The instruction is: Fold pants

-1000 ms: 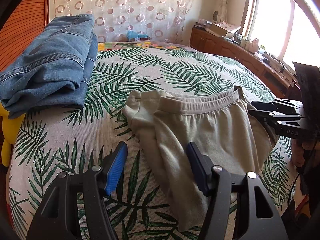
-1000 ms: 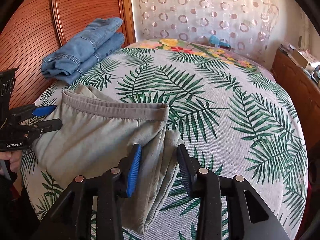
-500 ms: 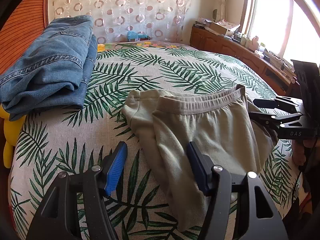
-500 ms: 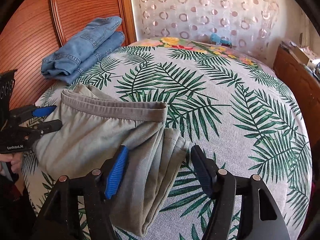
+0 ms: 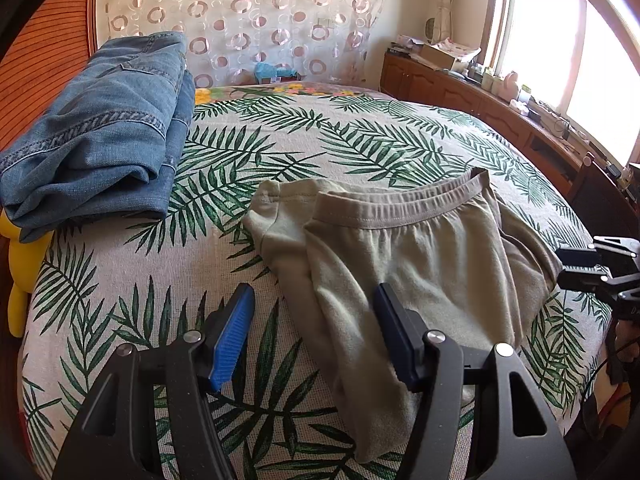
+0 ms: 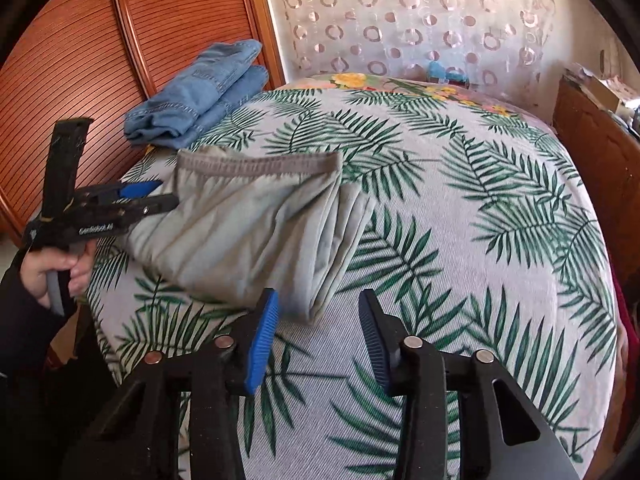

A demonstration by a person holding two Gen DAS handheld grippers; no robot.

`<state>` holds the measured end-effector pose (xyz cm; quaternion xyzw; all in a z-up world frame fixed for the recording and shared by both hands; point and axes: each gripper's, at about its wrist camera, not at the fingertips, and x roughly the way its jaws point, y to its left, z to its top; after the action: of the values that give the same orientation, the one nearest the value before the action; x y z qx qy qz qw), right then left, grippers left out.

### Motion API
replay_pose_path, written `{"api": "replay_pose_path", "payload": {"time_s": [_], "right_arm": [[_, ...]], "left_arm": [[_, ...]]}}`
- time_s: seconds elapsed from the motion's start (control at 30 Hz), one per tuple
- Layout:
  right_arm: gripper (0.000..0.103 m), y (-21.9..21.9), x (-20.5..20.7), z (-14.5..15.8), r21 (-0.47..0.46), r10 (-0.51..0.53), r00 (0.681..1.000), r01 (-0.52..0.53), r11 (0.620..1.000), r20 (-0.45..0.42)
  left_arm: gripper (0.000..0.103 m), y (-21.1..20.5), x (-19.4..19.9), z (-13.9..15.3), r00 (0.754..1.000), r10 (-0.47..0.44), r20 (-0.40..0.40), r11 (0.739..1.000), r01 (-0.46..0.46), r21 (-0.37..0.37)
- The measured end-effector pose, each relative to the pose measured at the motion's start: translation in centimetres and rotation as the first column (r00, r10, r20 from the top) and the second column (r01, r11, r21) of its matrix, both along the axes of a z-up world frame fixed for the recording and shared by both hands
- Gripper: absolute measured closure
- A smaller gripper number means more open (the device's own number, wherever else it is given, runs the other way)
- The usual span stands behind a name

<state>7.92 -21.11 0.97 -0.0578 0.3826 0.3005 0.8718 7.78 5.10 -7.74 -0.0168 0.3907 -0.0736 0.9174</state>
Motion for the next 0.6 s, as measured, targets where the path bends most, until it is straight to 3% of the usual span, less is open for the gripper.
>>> {"api": "replay_pose_path", "payload": {"time_s": [0.2, 0.33, 0.47, 0.6], "right_arm": [[0.078, -0.1, 0.0, -0.4, 0.011, 0.015, 1.000, -0.015, 1.000, -0.015], [0.098, -0.1, -0.1, -0.2, 0.013, 0.040, 0.999, -0.040, 0.999, -0.005], [0.101, -1.2, -0.9, 0.6, -0.016, 0.000, 0.998, 0.001, 1.000, 0.057], [0.101, -2.2, -1.0, 0.6, 0.007, -0.014, 0.999, 0.014, 1.000, 0.051]], "left_arm": [[0.040, 0.0, 0.0, 0.0, 1.000, 0.000, 0.001, 1.000, 0.000, 0.002], [0.040, 0.0, 0.0, 0.0, 1.000, 0.000, 0.000, 1.000, 0.000, 0.002], [0.040, -0.1, 0.0, 0.0, 1.000, 0.000, 0.001, 1.000, 0.000, 0.003], [0.040, 0.0, 0.0, 0.0, 1.000, 0.000, 0.000, 1.000, 0.000, 0.000]]}}
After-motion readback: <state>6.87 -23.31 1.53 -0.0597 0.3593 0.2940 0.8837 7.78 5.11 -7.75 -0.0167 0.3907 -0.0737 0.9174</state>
